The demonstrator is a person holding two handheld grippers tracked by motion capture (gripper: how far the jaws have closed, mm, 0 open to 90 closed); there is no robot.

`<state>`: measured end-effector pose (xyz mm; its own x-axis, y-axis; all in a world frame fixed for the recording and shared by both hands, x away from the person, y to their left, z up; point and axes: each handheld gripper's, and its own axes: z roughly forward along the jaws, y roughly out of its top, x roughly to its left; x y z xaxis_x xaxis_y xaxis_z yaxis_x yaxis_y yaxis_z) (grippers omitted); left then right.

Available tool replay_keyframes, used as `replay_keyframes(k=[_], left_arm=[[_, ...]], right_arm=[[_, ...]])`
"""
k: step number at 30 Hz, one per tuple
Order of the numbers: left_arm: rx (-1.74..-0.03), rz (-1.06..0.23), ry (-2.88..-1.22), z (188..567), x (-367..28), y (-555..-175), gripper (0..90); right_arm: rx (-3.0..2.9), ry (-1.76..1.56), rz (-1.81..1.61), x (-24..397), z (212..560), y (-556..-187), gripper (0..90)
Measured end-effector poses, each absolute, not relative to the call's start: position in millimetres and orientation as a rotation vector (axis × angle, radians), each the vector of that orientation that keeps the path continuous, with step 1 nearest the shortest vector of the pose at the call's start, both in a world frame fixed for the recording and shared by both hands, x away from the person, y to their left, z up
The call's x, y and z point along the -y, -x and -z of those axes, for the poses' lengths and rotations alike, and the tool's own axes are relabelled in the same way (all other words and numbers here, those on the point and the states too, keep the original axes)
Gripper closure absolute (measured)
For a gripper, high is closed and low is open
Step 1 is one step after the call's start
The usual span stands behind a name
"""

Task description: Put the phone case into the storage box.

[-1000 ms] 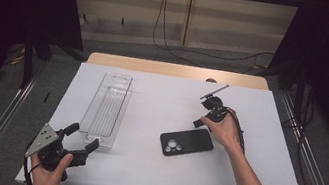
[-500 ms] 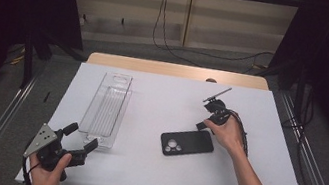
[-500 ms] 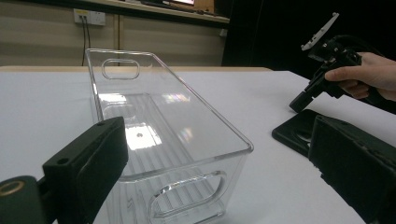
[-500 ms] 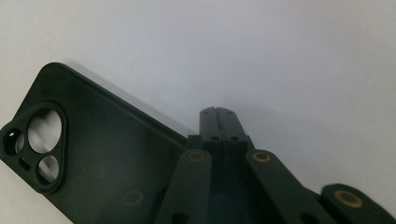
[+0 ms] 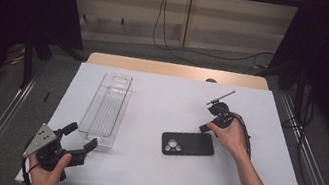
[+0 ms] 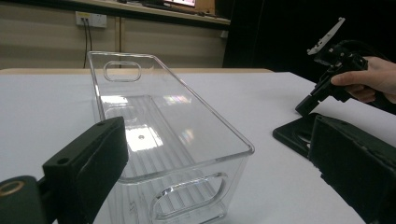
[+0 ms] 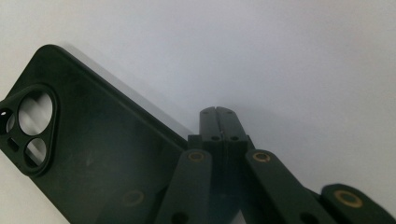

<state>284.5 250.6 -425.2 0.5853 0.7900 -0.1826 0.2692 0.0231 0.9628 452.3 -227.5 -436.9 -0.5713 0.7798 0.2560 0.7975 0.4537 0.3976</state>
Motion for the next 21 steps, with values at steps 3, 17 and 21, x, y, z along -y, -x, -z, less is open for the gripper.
replay_keyframes(k=[3,17,21], left_arm=[[-0.931,-0.512,-1.538,425.2,-251.5,-284.0,4.6],[-0.936,-0.517,-1.533,424.9,-253.0,-283.5,4.6],[-0.934,-0.514,-1.531,424.8,-252.7,-283.3,4.6]], right_arm=[[2.654,1.428,0.75,229.2,436.7,-449.4,90.0],[2.677,1.402,0.768,235.7,436.9,-432.3,90.0],[2.674,1.403,0.768,236.1,436.7,-428.6,90.0]])
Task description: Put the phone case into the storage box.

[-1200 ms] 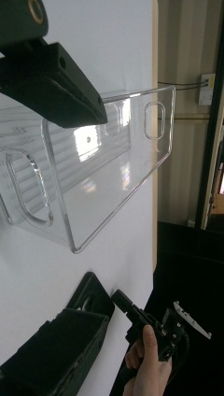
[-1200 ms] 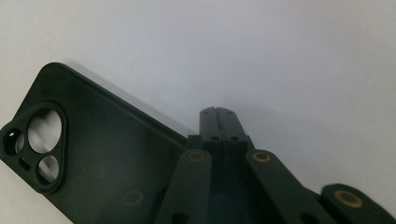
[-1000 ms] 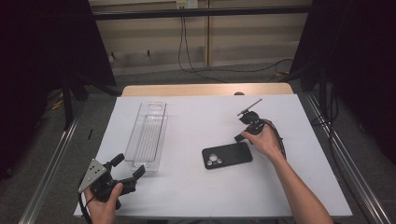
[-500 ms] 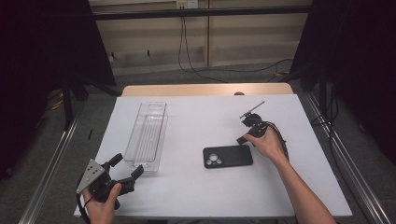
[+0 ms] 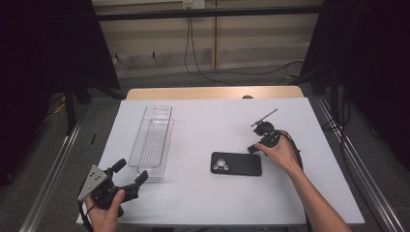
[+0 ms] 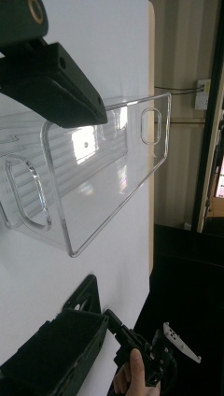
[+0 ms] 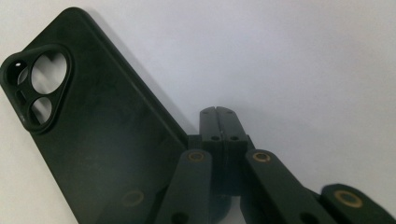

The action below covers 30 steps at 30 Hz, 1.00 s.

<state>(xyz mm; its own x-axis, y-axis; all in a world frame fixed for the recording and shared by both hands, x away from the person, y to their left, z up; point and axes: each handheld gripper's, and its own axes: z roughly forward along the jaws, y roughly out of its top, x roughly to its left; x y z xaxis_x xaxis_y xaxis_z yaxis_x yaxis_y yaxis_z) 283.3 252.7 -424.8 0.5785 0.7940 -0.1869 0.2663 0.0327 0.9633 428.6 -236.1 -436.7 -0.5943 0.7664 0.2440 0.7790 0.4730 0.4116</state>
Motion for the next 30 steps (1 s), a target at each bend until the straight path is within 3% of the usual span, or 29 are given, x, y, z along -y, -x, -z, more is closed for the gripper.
replay_keyframes(k=[30], left_arm=[[-0.929,-0.513,-1.542,425.1,-250.8,-283.5,4.6]], right_arm=[[2.692,1.354,0.831,242.1,438.5,-402.0,90.0]])
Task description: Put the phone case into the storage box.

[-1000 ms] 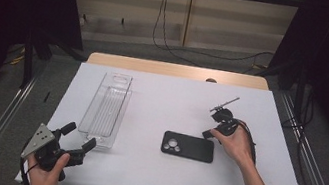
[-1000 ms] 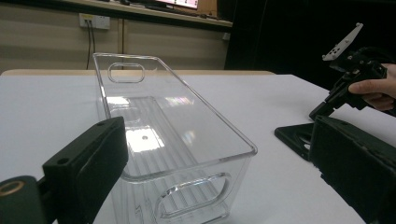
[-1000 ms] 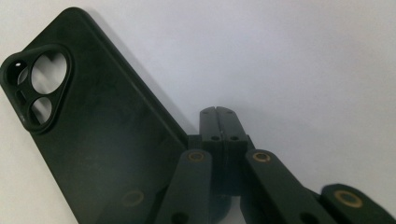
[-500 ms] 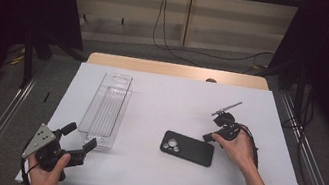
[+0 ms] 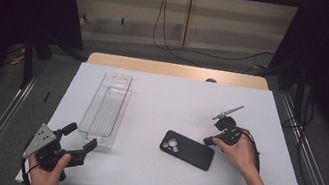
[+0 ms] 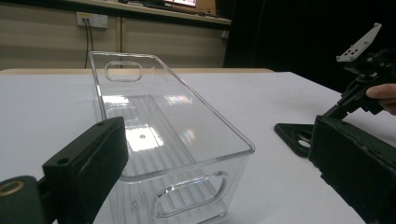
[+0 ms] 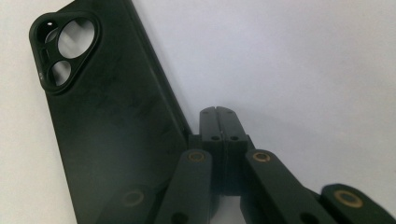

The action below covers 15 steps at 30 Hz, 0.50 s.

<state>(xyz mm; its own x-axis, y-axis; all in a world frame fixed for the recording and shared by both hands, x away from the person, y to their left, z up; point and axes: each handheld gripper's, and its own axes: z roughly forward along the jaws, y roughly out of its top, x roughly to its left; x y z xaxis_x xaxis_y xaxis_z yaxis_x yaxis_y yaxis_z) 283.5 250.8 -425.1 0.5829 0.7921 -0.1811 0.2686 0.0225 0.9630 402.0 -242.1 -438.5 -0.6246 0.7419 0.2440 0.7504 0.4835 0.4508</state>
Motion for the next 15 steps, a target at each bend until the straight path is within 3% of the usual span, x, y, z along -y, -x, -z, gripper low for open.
replay_keyframes(k=[15], left_arm=[[-0.93,-0.512,-1.546,425.5,-250.2,-283.4,4.6]], right_arm=[[2.703,1.344,0.826,243.1,438.0,-391.3,90.0]])
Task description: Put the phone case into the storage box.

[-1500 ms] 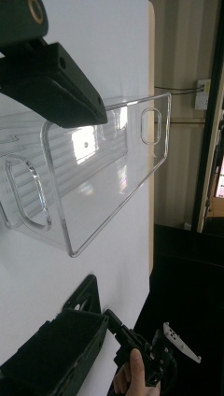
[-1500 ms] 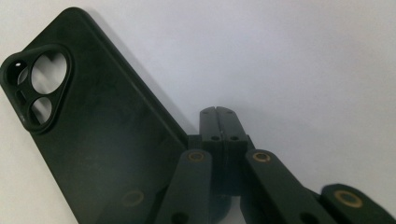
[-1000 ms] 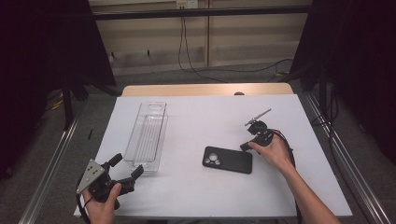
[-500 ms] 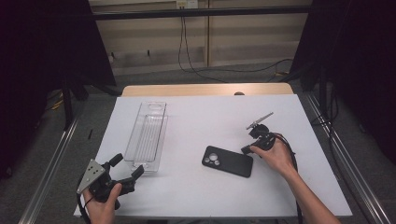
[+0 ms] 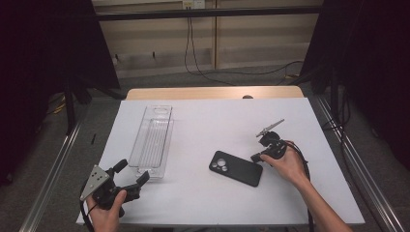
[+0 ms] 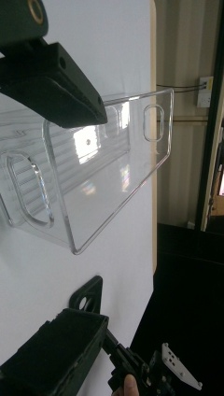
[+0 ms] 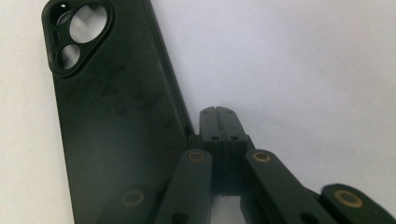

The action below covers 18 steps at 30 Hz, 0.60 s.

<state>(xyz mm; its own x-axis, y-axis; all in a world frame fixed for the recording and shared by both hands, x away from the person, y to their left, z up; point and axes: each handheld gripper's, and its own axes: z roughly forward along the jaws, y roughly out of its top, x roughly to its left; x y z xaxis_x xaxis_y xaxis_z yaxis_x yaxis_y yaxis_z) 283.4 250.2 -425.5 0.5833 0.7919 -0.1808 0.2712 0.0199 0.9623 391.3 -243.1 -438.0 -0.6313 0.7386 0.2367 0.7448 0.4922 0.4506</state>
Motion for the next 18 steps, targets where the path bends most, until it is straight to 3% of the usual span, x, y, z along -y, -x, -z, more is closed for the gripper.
replay_keyframes(k=[18], left_arm=[[-0.928,-0.508,-1.55,425.8,-249.5,-283.5,4.6]], right_arm=[[2.735,1.314,0.81,242.5,436.6,-377.1,90.0]])
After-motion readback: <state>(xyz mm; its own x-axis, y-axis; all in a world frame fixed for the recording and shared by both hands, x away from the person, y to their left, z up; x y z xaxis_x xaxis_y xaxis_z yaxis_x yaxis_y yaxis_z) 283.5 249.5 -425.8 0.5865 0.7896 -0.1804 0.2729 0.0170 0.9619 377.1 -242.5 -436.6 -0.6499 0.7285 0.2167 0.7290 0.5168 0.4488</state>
